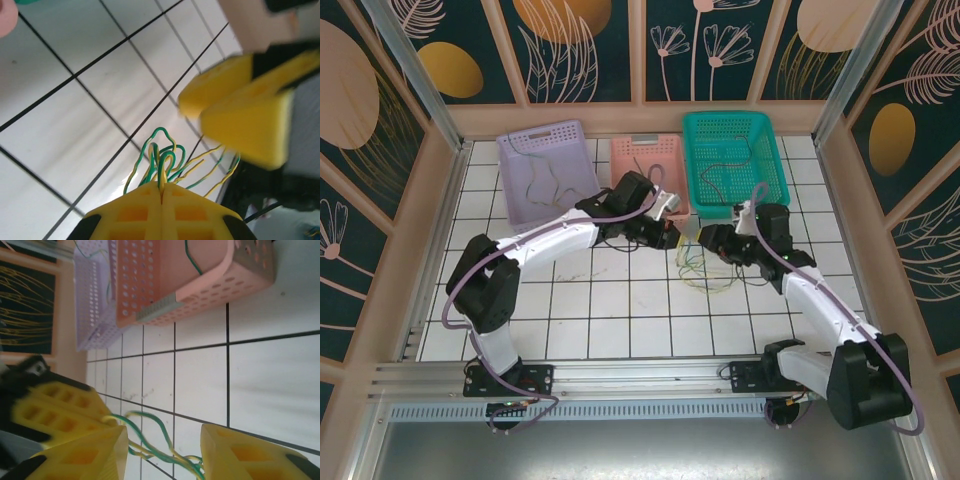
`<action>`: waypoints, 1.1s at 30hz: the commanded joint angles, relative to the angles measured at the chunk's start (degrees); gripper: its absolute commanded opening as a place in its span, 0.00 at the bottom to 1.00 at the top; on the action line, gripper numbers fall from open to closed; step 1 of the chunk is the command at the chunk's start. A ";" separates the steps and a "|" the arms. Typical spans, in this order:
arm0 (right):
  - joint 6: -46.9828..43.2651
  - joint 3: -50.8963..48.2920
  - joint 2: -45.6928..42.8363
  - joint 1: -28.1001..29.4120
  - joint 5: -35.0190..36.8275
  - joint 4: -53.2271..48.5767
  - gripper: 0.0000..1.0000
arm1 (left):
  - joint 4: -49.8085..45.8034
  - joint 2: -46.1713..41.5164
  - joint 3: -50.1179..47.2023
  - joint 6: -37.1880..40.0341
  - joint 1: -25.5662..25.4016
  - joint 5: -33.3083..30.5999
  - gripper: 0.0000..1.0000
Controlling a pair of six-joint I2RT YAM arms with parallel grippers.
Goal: Untangle the cables
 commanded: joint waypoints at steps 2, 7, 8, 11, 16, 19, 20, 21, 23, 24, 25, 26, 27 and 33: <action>6.36 2.13 2.52 -2.37 -7.37 3.02 0.43 | -4.31 -1.30 -0.90 13.73 0.13 -6.24 0.00; 16.34 9.14 6.27 -0.46 -5.88 -7.37 0.42 | 6.50 -9.19 -7.87 19.21 0.11 -16.05 0.00; 18.37 10.47 6.87 0.56 -4.76 -9.80 0.42 | 8.22 -10.17 -8.89 20.28 0.07 -17.15 0.00; 25.02 14.12 8.42 5.04 -2.47 -14.86 0.43 | 10.92 -12.75 -11.39 25.61 -1.01 -21.82 0.00; 37.75 13.76 9.22 9.10 0.18 -12.00 0.43 | 13.66 -15.64 -14.62 33.85 -4.67 -28.71 0.00; 40.69 14.43 10.49 9.02 -0.56 -10.52 0.43 | 13.72 -16.90 -15.15 37.53 -6.70 -32.25 0.00; 41.27 14.81 10.90 9.02 -1.05 -10.26 0.43 | 13.97 -17.25 -15.50 38.32 -7.16 -33.01 0.00; 41.53 15.51 11.20 8.98 -1.28 -10.43 0.43 | 14.16 -17.73 -15.97 39.61 -7.76 -33.78 0.00; 41.19 17.20 11.39 8.99 -1.12 -12.19 0.43 | 14.64 -18.60 -17.26 42.09 -8.71 -34.43 0.00; 41.02 17.66 11.35 8.97 -1.11 -12.67 0.44 | 15.55 -19.41 -18.67 43.55 -9.15 -34.49 0.00; 40.84 17.93 11.40 8.97 -1.39 -12.98 0.44 | 16.81 -20.37 -20.19 44.64 -9.44 -34.59 0.00; 40.76 17.86 11.50 8.97 -1.93 -13.38 0.45 | 17.72 -21.12 -21.30 45.52 -9.63 -34.47 0.00; 40.58 17.89 11.82 9.05 -2.74 -13.59 0.45 | 18.45 -21.81 -21.72 46.35 -9.81 -34.18 0.00; 39.66 17.63 13.00 10.03 -3.58 -14.38 0.42 | 18.51 -22.16 -23.92 48.73 -10.20 -34.39 0.00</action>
